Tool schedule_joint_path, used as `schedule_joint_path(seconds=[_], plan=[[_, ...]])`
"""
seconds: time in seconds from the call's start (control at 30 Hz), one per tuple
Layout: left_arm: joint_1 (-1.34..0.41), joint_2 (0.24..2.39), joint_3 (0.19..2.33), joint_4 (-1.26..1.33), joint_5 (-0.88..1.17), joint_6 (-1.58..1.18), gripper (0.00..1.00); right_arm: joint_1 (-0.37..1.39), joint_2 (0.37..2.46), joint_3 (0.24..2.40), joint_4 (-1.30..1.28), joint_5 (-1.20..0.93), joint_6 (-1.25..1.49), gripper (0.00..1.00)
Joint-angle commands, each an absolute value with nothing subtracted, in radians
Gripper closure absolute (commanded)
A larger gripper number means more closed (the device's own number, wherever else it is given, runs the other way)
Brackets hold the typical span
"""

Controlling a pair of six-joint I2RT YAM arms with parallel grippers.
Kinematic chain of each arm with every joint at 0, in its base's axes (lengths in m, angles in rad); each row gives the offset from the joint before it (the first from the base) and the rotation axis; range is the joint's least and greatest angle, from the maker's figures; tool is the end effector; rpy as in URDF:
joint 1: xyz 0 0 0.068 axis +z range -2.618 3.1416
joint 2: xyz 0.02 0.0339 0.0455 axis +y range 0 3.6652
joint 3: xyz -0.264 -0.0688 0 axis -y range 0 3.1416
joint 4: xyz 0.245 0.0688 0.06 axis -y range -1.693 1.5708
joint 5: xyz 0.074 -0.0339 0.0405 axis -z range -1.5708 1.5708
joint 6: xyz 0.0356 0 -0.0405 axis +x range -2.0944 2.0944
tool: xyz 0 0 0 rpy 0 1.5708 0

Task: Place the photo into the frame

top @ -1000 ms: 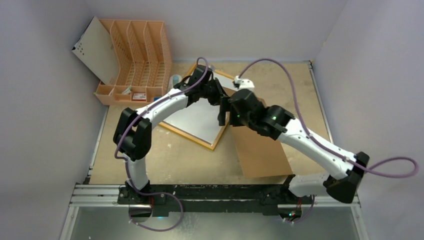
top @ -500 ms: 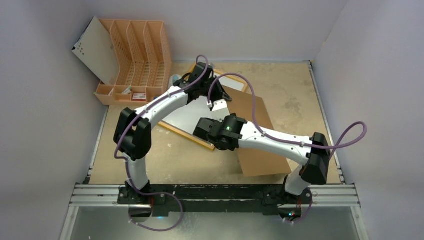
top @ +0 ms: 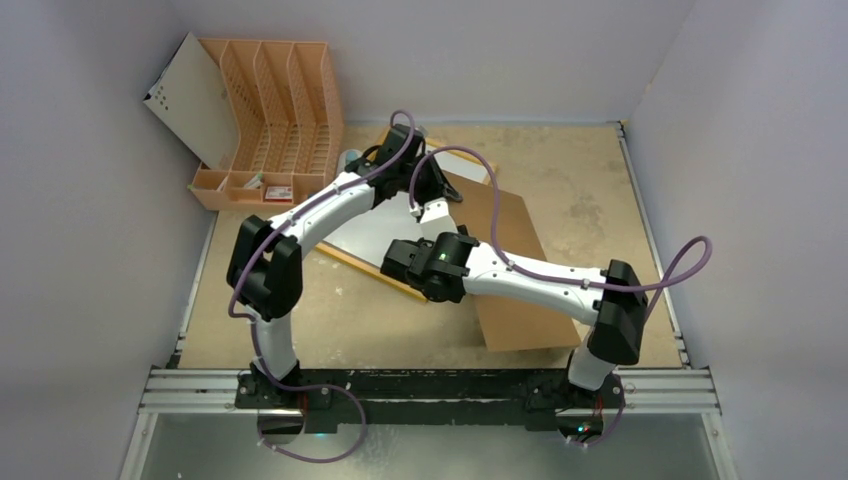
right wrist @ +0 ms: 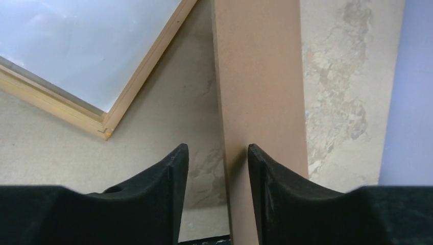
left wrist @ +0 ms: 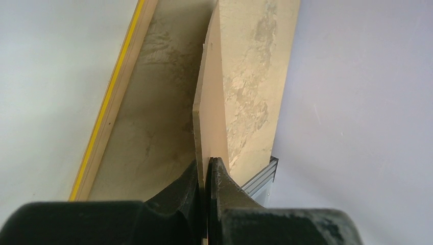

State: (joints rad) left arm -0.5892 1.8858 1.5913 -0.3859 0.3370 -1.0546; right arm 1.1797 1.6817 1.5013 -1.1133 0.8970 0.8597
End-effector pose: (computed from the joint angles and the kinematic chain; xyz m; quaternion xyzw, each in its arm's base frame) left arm 0.3570 -0.2528 0.2831 -0.1349 0.8824 -0.4140 0.1782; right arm 0.1505 0.2920 0.2984 -0.0831 0.8906 -0.1189 0.4310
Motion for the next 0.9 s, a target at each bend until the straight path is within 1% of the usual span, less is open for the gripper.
schedule_joint_path(seconds=[0.0, 0.03, 0.2, 0.27, 0.4, 0.43, 0.47, 0.5, 0.53, 0.57, 0.6, 0.63, 0.73, 0.83, 0.87], plan=[[-0.578, 1.824, 1.572, -0.371, 0.335, -1.029, 1.0, 1.173, 1.672, 1.524, -1.149, 0.994, 0.849, 0.61], [-0.576, 1.821, 1.567, -0.369, 0.337, -1.03, 1.0, 1.172, 1.672, 1.52, -1.148, 0.998, 0.842, 0.68], [-0.575, 1.812, 1.571, -0.37, 0.351, -1.037, 1.0, 1.169, 1.67, 1.511, -1.147, 1.038, 0.813, 0.92], [-0.577, 1.807, 1.576, -0.373, 0.356, -1.038, 1.0, 1.168, 1.665, 1.512, -1.148, 1.058, 0.8, 0.99], [-0.573, 1.802, 1.592, -0.383, 0.369, -1.049, 1.0, 1.158, 1.649, 1.516, -1.148, 1.103, 0.765, 1.0], [-0.574, 1.802, 1.595, -0.382, 0.373, -1.054, 1.0, 1.151, 1.645, 1.517, -1.147, 1.113, 0.756, 0.94], [-0.573, 1.8, 1.599, -0.382, 0.376, -1.059, 1.0, 1.146, 1.641, 1.516, -1.146, 1.125, 0.75, 0.81], [-0.572, 1.8, 1.602, -0.382, 0.382, -1.065, 1.0, 1.137, 1.638, 1.515, -1.146, 1.135, 0.743, 0.7], [-0.573, 1.799, 1.605, -0.378, 0.387, -1.072, 1.0, 1.126, 1.636, 1.512, -1.147, 1.145, 0.736, 0.63], [-0.573, 1.799, 1.607, -0.376, 0.39, -1.077, 1.0, 1.116, 1.633, 1.507, -1.146, 1.15, 0.73, 0.59], [-0.574, 1.799, 1.61, -0.372, 0.393, -1.081, 1.0, 1.104, 1.63, 1.5, -1.146, 1.151, 0.725, 0.58], [-0.574, 1.797, 1.612, -0.368, 0.394, -1.085, 1.0, 1.095, 1.628, 1.496, -1.143, 1.151, 0.721, 0.6], [-0.573, 1.799, 1.617, -0.366, 0.394, -1.089, 1.0, 1.077, 1.62, 1.498, -1.142, 1.157, 0.714, 0.71], [-0.572, 1.802, 1.617, -0.359, 0.394, -1.096, 1.0, 1.071, 1.607, 1.496, -1.138, 1.161, 0.711, 0.8], [-0.574, 1.802, 1.619, -0.357, 0.396, -1.098, 1.0, 1.068, 1.607, 1.496, -1.138, 1.165, 0.708, 0.86]])
